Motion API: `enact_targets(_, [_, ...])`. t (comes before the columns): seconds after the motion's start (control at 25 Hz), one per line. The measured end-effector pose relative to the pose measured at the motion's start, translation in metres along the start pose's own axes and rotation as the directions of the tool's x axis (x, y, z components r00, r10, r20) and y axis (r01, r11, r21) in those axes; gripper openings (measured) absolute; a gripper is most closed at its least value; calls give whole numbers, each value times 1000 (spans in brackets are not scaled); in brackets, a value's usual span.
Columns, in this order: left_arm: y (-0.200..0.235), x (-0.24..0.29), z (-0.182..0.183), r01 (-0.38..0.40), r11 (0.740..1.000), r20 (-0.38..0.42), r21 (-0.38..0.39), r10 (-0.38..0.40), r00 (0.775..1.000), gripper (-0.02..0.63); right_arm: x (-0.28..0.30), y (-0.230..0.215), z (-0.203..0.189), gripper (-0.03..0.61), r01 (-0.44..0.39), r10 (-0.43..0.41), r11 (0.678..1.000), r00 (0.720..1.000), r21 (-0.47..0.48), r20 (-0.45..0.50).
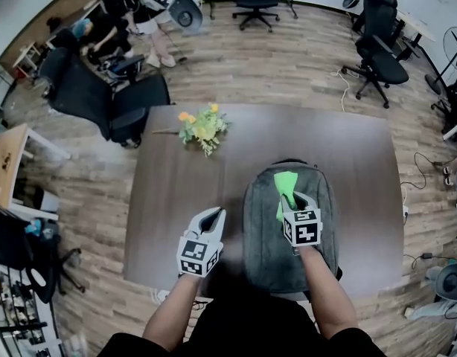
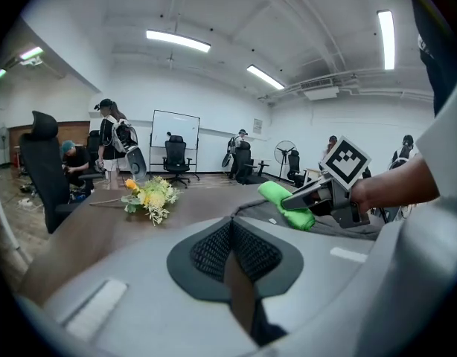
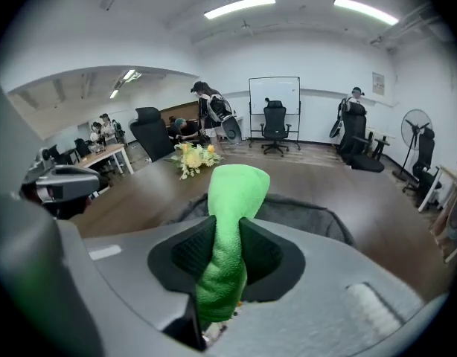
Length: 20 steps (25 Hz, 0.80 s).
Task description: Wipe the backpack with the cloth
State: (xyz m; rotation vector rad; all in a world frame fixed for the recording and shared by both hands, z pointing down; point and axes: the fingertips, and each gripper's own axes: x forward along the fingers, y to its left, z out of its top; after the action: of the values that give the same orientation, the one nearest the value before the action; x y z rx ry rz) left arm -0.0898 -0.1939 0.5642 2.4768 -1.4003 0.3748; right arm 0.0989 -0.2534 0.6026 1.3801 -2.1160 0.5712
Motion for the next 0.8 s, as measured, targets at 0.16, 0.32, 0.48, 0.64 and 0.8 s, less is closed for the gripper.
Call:
enact_targets(0.16, [12,-9,2,-29,1000,4,2,29,1000,20,6,35,-4,95,-75,76,996,997,50,-13])
enact_targets(0.32, [14,-15,-5,-45,999,0,-30,45,999,20,17,64,-11,95,-140,143,988,989,64,-39])
enact_targets(0.48, [9,-19,-11,-43,998,-4,-44,43,999,20,30,85,-25,95,-179,185,981,979,72,-84])
enact_targets(0.64, [6,-23,-12,-40,998,-5,-41,40,999,20,38,94,-35,95,-187,195,979,975,80,-110])
enact_targets(0.8, [4,-27,-17,-34,998,-18,-47,34,999,20,42,91,-39,95,-178,187,980,974,84,-126])
